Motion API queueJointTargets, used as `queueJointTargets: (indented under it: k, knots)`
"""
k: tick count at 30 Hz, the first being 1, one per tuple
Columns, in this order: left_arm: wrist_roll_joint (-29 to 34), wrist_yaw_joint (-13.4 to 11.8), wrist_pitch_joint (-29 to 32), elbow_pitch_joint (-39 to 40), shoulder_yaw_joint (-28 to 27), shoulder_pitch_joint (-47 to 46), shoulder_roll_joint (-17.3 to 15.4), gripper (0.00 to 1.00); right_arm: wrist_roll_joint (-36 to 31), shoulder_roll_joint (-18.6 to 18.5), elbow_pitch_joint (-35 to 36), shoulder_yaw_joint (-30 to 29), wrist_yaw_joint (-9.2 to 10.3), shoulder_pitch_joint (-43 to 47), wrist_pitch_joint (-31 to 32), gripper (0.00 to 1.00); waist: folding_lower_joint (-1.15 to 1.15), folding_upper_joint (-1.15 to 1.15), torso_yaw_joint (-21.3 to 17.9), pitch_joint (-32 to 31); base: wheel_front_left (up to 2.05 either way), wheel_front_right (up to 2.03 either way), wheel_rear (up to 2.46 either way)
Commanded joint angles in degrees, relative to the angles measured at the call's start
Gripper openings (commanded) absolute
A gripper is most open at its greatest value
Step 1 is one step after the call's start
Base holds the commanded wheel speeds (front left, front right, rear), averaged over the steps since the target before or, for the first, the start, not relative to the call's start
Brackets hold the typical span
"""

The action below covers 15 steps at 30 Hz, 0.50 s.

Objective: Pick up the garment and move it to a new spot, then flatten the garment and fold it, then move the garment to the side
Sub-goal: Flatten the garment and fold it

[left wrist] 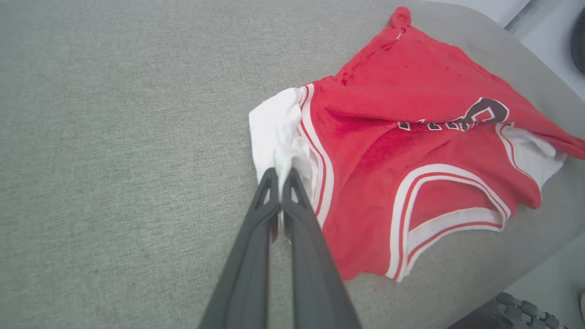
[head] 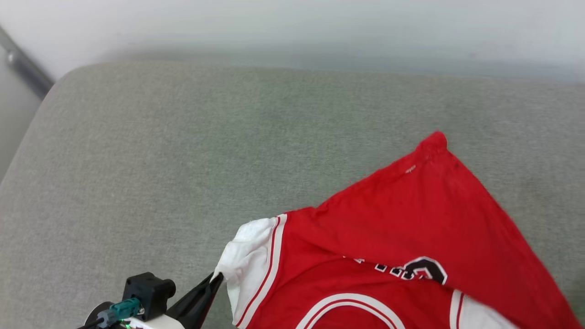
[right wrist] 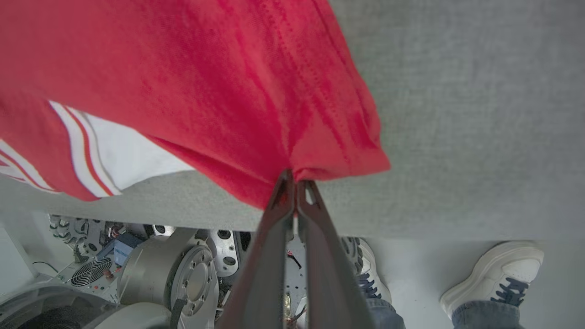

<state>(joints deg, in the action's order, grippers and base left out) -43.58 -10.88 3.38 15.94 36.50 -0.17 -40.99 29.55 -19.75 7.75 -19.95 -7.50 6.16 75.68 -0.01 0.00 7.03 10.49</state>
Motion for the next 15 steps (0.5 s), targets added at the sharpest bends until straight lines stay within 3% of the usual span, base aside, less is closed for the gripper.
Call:
queueJointTargets:
  k: [1, 6, 9, 10, 11, 15]
  knots:
    - [0.2, 0.1, -0.5, -0.6, 0.0, 0.0, 0.2, 0.0, 0.3, 1.4, 1.1, 0.0, 0.02, 2.6, -0.5, 0.0, 0.01, 0.0, -1.3, -1.2, 0.0, 0.0, 0.0]
    - [0.0, 0.1, -2.1, -2.0, -0.4, 0.1, 1.1, 0.0, 0.6, 4.3, 2.6, 0.7, 0.02, 8.3, -2.4, 0.0, 0.01, 0.0, -2.1, -2.1, 0.0, 0.0, 0.0]
    - [-0.4, 0.3, -3.5, -2.1, -0.9, -0.3, 1.9, 0.0, -0.1, 3.7, 2.3, 1.7, 0.02, 10.0, -4.8, 0.0, 0.01, 0.0, -2.2, -2.3, 0.0, 0.0, 0.0]
    - [-0.4, 0.3, -3.7, -2.0, -0.9, -0.4, 2.0, 0.0, -0.3, 3.4, 2.1, 2.2, 0.02, 10.2, -6.0, 0.39, 0.01, 0.0, -2.2, -2.4, 0.0, 0.0, 0.0]
    - [-0.2, 0.3, -3.8, -2.0, -0.9, -0.4, 2.0, 0.0, -0.1, 3.3, 1.7, 2.6, 0.02, 10.3, -6.8, 1.0, 0.01, 0.0, -2.3, -2.4, 0.0, 0.0, 0.0]
    - [0.3, 0.2, -3.7, -1.5, -0.9, -0.7, 1.4, 0.0, 2.0, 0.9, 2.5, 4.2, 0.02, 8.4, -8.7, 1.0, 0.01, 0.0, -2.2, -2.2, 0.0, 0.0, 0.0]
